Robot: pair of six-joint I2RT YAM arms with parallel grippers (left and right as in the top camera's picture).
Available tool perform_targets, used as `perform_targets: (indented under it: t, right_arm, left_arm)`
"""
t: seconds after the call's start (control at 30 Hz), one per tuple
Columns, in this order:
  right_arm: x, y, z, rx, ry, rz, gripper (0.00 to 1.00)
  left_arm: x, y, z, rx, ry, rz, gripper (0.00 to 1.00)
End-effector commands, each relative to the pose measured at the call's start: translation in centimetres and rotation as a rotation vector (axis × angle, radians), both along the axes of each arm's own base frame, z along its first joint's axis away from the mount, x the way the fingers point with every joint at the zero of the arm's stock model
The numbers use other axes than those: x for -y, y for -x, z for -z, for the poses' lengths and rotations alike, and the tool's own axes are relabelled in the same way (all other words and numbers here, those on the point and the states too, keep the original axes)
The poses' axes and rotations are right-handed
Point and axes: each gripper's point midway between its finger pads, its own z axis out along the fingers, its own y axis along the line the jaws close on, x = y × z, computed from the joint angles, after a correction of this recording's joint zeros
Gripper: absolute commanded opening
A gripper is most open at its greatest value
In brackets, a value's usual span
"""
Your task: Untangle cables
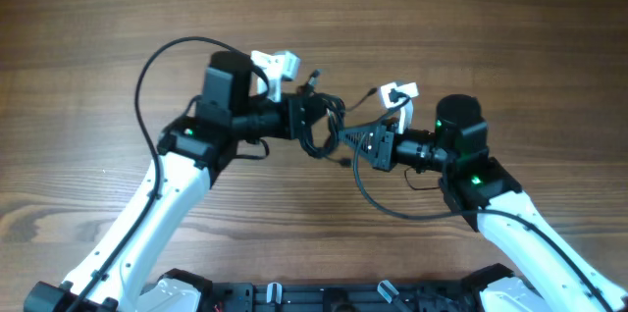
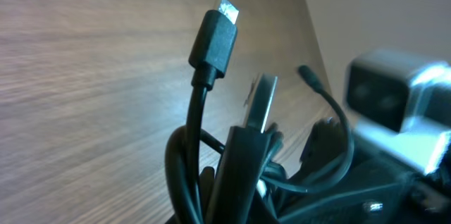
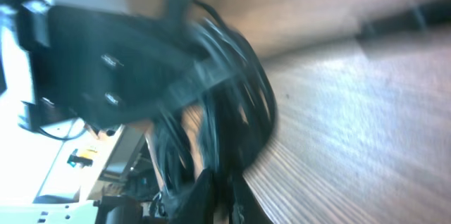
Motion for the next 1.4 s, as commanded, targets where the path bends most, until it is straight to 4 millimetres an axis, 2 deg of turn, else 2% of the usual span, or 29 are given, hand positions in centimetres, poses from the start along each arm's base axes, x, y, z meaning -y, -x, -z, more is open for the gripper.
perform_targets:
  t: [0.0,0.1,0.17,0.27,0.4,0.5,0.67,0.77,0.87,0.93,1.13,1.23,1.3,1.33,1.37]
  right_arm:
    - [0.1,-0.4,4.2,-0.199,0.041,0.055,0.11]
    - [0.1,-0.5,6.3,-0.280,0.062,0.063,0.34]
    - [0.1,-0.5,6.9,-0.298,0.069,0.062,0.43]
    - [-0.9,-0.3,5.0,-0.210,0.008,-0.023,0.54]
    - [-1.5,-1.2,2.3,-0.064,-0.057,-0.055,0.65]
    - [-2.3,0.5,-0.6,0.082,-0.143,-0.223,0.65]
    - [0.1,1.3,-1.7,0.088,-0.209,-0.319,0.62]
    - [1.8,0.5,-2.1,0.106,-0.225,-0.297,0.61]
    - [3.0,-1.2,-1.9,0.165,-0.194,-0.216,0.64]
    - [2.6,-1.5,-1.8,0.182,-0.179,-0.200,0.69]
    - [0.6,-0.9,-1.1,0.162,-0.153,-0.209,0.70]
    - [-1.0,0.6,-0.8,0.172,-0.144,-0.271,0.69]
    - [-1.5,1.0,0.2,0.159,-0.113,-0.277,0.64]
    - [-1.6,1.0,0.9,0.144,-0.091,-0.266,0.54]
    - [-1.6,1.0,1.1,0.135,-0.084,-0.262,0.38]
  left_arm:
    - [-3.2,-2.2,-1.2,-0.023,0.053,-0.105,0.04]
    - [-4.6,-2.4,-0.7,-0.057,0.044,-0.145,0.04]
    - [-4.8,-2.5,-0.5,-0.061,0.040,-0.151,0.04]
    - [-4.9,-2.5,-0.5,-0.054,0.035,-0.148,0.04]
    - [-4.7,-2.1,-0.4,0.027,-0.006,-0.067,0.04]
    - [-4.7,-0.8,0.5,0.136,-0.095,0.074,0.04]
    - [-5.8,-0.4,2.1,0.229,-0.238,0.152,0.04]
    - [-5.8,0.2,2.5,0.261,-0.272,0.211,0.04]
    - [-4.7,1.4,2.7,0.309,-0.282,0.315,0.04]
    - [-2.7,3.1,2.2,0.342,-0.228,0.416,0.04]
    - [1.0,5.9,1.9,0.375,-0.191,0.553,0.04]
    - [2.2,6.4,1.5,0.402,-0.178,0.583,0.04]
    - [2.4,6.2,1.3,0.413,-0.174,0.579,0.04]
    - [2.4,6.0,1.2,0.414,-0.170,0.570,0.04]
    - [2.5,5.9,1.1,0.412,-0.165,0.560,0.04]
